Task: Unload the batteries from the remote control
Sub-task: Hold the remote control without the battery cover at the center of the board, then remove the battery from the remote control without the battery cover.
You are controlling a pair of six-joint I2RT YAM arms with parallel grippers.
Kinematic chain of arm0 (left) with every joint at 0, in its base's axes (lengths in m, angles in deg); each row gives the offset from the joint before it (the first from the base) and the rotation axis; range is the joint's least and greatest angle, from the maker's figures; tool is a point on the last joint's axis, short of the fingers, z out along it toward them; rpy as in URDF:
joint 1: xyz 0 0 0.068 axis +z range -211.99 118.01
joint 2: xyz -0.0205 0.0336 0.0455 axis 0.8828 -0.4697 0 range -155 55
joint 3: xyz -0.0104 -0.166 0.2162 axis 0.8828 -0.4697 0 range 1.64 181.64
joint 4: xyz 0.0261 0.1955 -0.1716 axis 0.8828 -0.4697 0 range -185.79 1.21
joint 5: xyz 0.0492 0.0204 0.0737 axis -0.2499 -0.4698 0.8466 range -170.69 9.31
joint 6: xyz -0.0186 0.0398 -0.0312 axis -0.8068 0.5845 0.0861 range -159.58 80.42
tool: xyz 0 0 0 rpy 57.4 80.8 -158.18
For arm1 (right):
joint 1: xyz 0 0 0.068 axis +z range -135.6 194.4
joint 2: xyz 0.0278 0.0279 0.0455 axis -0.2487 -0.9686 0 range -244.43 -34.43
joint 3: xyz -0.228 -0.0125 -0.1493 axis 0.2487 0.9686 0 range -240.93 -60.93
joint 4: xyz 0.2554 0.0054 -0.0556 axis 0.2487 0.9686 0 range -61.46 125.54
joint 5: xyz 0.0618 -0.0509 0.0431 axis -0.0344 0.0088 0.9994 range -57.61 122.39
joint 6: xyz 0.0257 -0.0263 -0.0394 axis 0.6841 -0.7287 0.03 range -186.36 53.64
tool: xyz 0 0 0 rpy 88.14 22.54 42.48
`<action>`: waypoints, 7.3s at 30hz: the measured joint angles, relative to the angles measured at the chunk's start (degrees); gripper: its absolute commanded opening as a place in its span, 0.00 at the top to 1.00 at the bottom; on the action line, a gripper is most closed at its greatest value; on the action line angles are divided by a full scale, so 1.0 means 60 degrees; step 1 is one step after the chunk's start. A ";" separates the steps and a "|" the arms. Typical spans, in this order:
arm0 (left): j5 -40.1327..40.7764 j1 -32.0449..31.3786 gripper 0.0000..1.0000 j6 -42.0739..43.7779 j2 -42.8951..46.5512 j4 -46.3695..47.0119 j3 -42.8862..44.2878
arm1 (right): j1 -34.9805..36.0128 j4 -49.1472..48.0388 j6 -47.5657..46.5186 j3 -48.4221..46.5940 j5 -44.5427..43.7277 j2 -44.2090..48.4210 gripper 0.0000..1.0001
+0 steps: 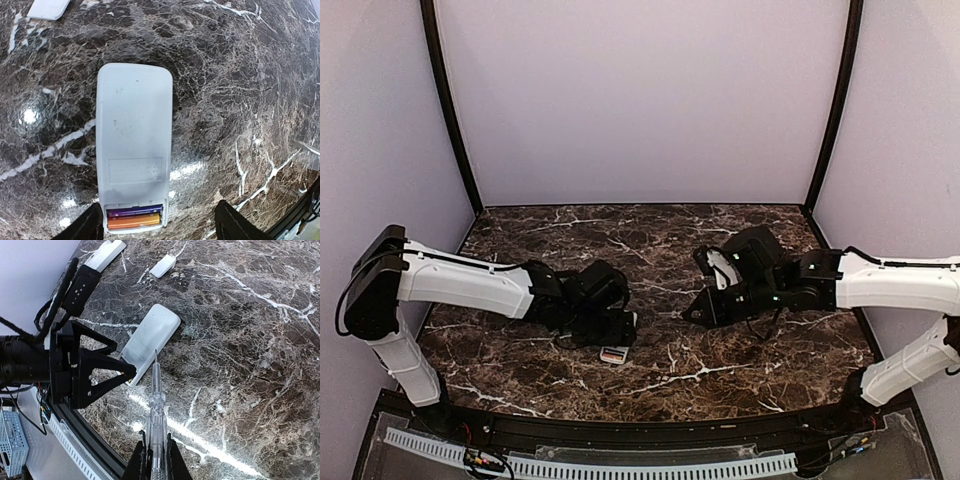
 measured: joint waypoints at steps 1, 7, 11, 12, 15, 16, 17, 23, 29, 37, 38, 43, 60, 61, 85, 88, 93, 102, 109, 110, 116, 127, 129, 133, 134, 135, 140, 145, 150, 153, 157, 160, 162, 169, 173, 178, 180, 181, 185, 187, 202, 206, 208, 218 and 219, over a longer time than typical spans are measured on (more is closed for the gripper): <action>-0.0142 0.0087 0.29 0.0058 0.0106 -0.0007 -0.0098 | 0.0000 0.0000 -0.0131 0.0018 0.0091 0.0069 1.00; -0.1257 0.1166 0.34 0.0903 0.0583 -0.0098 -0.0605 | 0.0000 -0.0324 -0.0710 0.0433 0.0710 0.0346 1.00; -0.2058 0.1894 0.39 0.1996 0.0663 -0.0240 -0.0466 | 0.0033 -0.0889 -0.0845 0.0783 0.1100 0.0342 1.00; -0.2280 0.2080 0.41 0.2310 0.0659 -0.0277 -0.0375 | 0.0044 -0.1002 -0.0856 0.0856 0.1162 0.0339 1.00; -0.2863 0.2535 0.44 0.3100 0.0630 -0.0335 -0.0051 | 0.0087 -0.1370 -0.0903 0.0900 0.1319 0.0109 1.00; -0.3024 0.2641 0.45 0.3344 0.0590 -0.0346 0.0058 | 0.0117 -0.1472 -0.0933 0.0878 0.1355 -0.0025 1.00; -0.3126 0.2718 0.46 0.3534 0.0543 -0.0346 0.0142 | 0.0153 -0.1519 -0.0954 0.0845 0.1370 -0.0149 1.00; -0.3606 0.2871 0.48 0.4543 0.0000 -0.0350 0.0525 | 0.0783 -0.1377 -0.1515 0.0211 0.1151 -0.1027 1.00; -0.3741 0.2871 0.51 0.4980 -0.0674 -0.0375 0.0667 | 0.0965 -0.0776 -0.2532 -0.0732 0.0809 -0.1402 1.00; -0.3901 0.2871 0.53 0.5238 -0.1013 -0.0382 0.0681 | 0.0976 0.0022 -0.3493 -0.1639 0.0718 -0.2233 1.00; -0.3978 0.2871 0.54 0.5278 -0.1082 -0.0382 0.0703 | 0.0976 0.0091 -0.3563 -0.1676 0.0721 -0.2310 1.00; -0.4342 0.2871 0.59 0.5442 -0.1494 -0.0346 0.0925 | 0.0976 0.0452 -0.3799 -0.1912 0.0714 -0.2656 1.00; -0.4634 0.2783 0.67 0.5810 -0.2036 -0.0291 0.1384 | 0.1027 0.0663 -0.4175 -0.2320 0.0871 -0.3450 1.00; -0.4623 0.2761 0.67 0.5829 -0.2047 -0.0291 0.1402 | 0.1031 0.0688 -0.4178 -0.2346 0.0867 -0.3501 1.00; -0.4353 0.2619 0.69 0.5894 -0.2109 -0.0310 0.1555 | 0.1064 0.1013 -0.3384 -0.3042 0.1078 -0.4248 1.00; -0.4346 0.2619 0.69 0.5894 -0.2109 -0.0310 0.1559 | 0.1064 0.1155 -0.3279 -0.3286 0.1049 -0.4433 1.00; -0.4339 0.2619 0.70 0.5887 -0.2109 -0.0310 0.1559 | 0.1064 0.1472 -0.2976 -0.3595 0.0965 -0.4619 1.00; -0.4357 0.2601 0.71 0.5792 -0.2109 -0.0299 0.1559 | 0.0860 0.1249 -0.2058 -0.3497 0.1504 -0.4747 1.00; -0.4393 0.2601 0.70 0.5614 -0.2087 -0.0222 0.1490 | 0.0189 0.0339 -0.1384 -0.2856 0.2969 -0.4743 1.00; -0.4397 0.2601 0.70 0.5588 -0.2076 -0.0200 0.1468 | 0.0076 0.0157 -0.1293 -0.2732 0.3209 -0.4743 1.00; -0.4430 0.2601 0.70 0.5501 -0.2036 -0.0149 0.1402 | -0.0364 -0.0681 -0.0790 -0.2248 0.4299 -0.4787 1.00; -0.4524 0.2546 0.71 0.5497 -0.2036 -0.0124 0.1395 | -0.0831 -0.2528 0.0248 -0.1413 0.5584 -0.5016 1.00; -0.4535 0.2543 0.71 0.5493 -0.2036 -0.0127 0.1395 | -0.0867 -0.2758 0.0393 -0.1304 0.5701 -0.5027 1.00; -0.4546 0.2539 0.71 0.5497 -0.2036 -0.0146 0.1392 | -0.0882 -0.3271 0.0769 -0.1096 0.5843 -0.5049 1.00; -0.4550 0.2539 0.71 0.5493 -0.2036 -0.0149 0.1392 | -0.0889 -0.3417 0.0874 -0.1035 0.5880 -0.5060 1.00; -0.4554 0.2539 0.71 0.5493 -0.2036 -0.0149 0.1388 | -0.0896 -0.3555 0.0976 -0.0976 0.5920 -0.5067 1.00; -0.4575 0.2539 0.71 0.5493 -0.2036 -0.0160 0.1377 | -0.0933 -0.4073 0.1402 -0.0798 0.6087 -0.5071 1.00; -0.4601 0.2539 0.71 0.5486 -0.2036 -0.0157 0.1366 | -0.0929 -0.4860 0.1792 -0.0678 0.6492 -0.5009 1.00; -0.4608 0.2539 0.71 0.5479 -0.2036 -0.0149 0.1362 | -0.0929 -0.5297 0.2033 -0.0561 0.6572 -0.4921 1.00; -0.4605 0.2539 0.71 0.5479 -0.2029 -0.0135 0.1359 | -0.0929 -0.4783 0.1800 -0.0568 0.6269 -0.4787 1.00; -0.4601 0.2539 0.71 0.5479 -0.1996 -0.0124 0.1322 | -0.0929 -0.3515 0.1264 -0.0769 0.5635 -0.4408 1.00; -0.4605 0.2535 0.71 0.5475 -0.1996 -0.0120 0.1322 | -0.0929 -0.2852 0.0925 -0.1064 0.5286 -0.4299 1.00; -0.4601 0.2535 0.71 0.5475 -0.1996 -0.0120 0.1322 | -0.0907 -0.2517 0.0739 -0.1242 0.5122 -0.4299 1.00; -0.4601 0.2532 0.71 0.5479 -0.1982 -0.0091 0.1290 | -0.0718 -0.1603 0.0342 -0.1832 0.4725 -0.4324 1.00; -0.4601 0.2532 0.71 0.5479 -0.1982 -0.0087 0.1290 | -0.0612 -0.1319 0.0240 -0.1989 0.4659 -0.4411 1.00; -0.4605 0.2532 0.71 0.5479 -0.1982 -0.0087 0.1290 | -0.0466 -0.0991 0.0164 -0.2233 0.4586 -0.4670 1.00; -0.4601 0.2532 0.71 0.5479 -0.1982 -0.0087 0.1290 | -0.0412 -0.0900 0.0131 -0.2320 0.4583 -0.4768 1.00; -0.4601 0.2532 0.71 0.5479 -0.1982 -0.0087 0.1290 | -0.0393 -0.0845 0.0109 -0.2364 0.4583 -0.4819 1.00; -0.4605 0.2532 0.71 0.5479 -0.1978 -0.0087 0.1290 | -0.0346 -0.0714 0.0051 -0.2554 0.4583 -0.4983 1.00; -0.4605 0.2532 0.71 0.5479 -0.1978 -0.0087 0.1290 | -0.0339 -0.0670 0.0029 -0.2637 0.4579 -0.5053 1.00; -0.4601 0.2499 0.72 0.5453 -0.1963 -0.0080 0.1286 | -0.0339 -0.0710 0.0441 -0.2867 0.4663 -0.5326 1.00; -0.4601 0.2495 0.72 0.5388 -0.1963 -0.0080 0.1286 | -0.0375 -0.1166 0.0790 -0.2612 0.4747 -0.5333 1.00; -0.4601 0.2492 0.72 0.5359 -0.1963 -0.0080 0.1286 | -0.0419 -0.1545 0.1024 -0.2401 0.4878 -0.5333 1.00; -0.4688 0.2470 0.69 0.5224 -0.1963 -0.0080 0.1260 | -0.0499 -0.3785 0.2127 -0.1330 0.5213 -0.5351 1.00; -0.4699 0.2466 0.68 0.5209 -0.1963 -0.0084 0.1260 | -0.0499 -0.3909 0.2197 -0.1286 0.5224 -0.5359 1.00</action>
